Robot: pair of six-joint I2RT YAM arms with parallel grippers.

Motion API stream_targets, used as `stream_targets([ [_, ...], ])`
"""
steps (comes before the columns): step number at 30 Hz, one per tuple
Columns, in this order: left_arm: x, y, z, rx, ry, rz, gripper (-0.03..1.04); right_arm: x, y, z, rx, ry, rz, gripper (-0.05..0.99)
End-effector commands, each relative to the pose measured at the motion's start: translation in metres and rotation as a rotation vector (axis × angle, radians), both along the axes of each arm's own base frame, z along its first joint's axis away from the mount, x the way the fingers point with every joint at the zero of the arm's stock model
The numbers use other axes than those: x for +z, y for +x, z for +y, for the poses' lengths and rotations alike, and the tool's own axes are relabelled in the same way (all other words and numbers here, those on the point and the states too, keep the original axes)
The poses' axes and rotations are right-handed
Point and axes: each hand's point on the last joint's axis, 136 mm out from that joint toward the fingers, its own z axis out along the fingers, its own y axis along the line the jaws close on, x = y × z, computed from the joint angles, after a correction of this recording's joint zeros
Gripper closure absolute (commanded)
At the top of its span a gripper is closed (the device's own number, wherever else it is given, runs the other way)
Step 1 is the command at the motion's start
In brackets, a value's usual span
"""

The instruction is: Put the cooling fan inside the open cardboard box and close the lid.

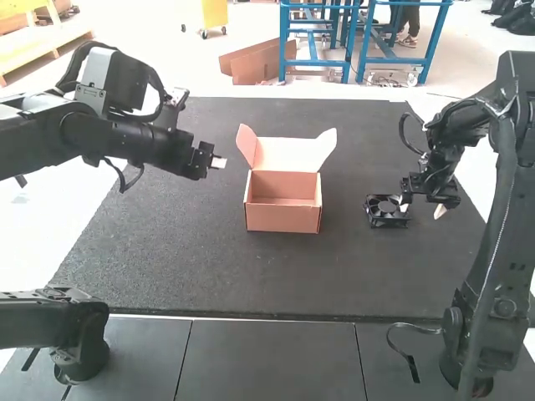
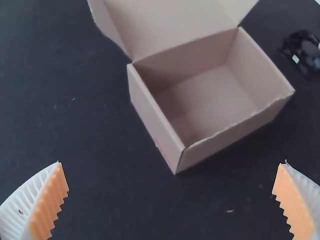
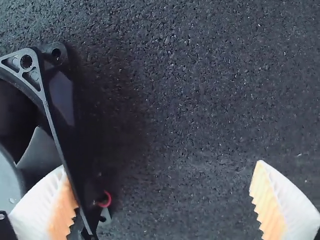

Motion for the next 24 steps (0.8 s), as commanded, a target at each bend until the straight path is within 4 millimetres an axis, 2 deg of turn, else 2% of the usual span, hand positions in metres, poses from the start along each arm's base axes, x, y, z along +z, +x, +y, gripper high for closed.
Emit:
stream_targets([
  [1,0.011,-0.001,-0.001,-0.009,-0.016,-0.025,0.04,-0.014,-0.011,0.0,0.002,-0.001,0.05,0.41],
  [4,0.011,-0.001,-0.001,-0.009,-0.016,-0.027,0.04,-0.017,-0.013,0.004,0.0,0.027,0.049,0.74],
  [7,0.01,-0.002,-0.001,-0.008,-0.016,-0.022,0.04,-0.02,-0.012,0.007,0.001,0.042,0.036,0.83],
  [9,0.009,-0.002,-0.001,-0.007,-0.016,-0.02,0.04,-0.021,-0.01,0.013,-0.003,0.079,0.027,0.95],
  [14,0.005,-0.002,0.0,-0.004,-0.013,-0.013,0.04,-0.006,-0.003,0.018,-0.013,0.11,-0.014,0.95],
  [19,0.001,-0.003,0.001,-0.001,-0.009,-0.008,0.04,0.055,0.014,0.019,-0.015,0.101,-0.163,0.95],
  [21,-0.002,-0.004,0.002,0.001,-0.005,-0.004,0.04,0.076,0.012,0.02,-0.025,0.102,-0.201,0.95],
  [24,-0.005,-0.004,0.003,0.004,-0.001,0.001,0.04,0.102,-0.002,0.026,-0.031,0.13,-0.214,0.95],
])
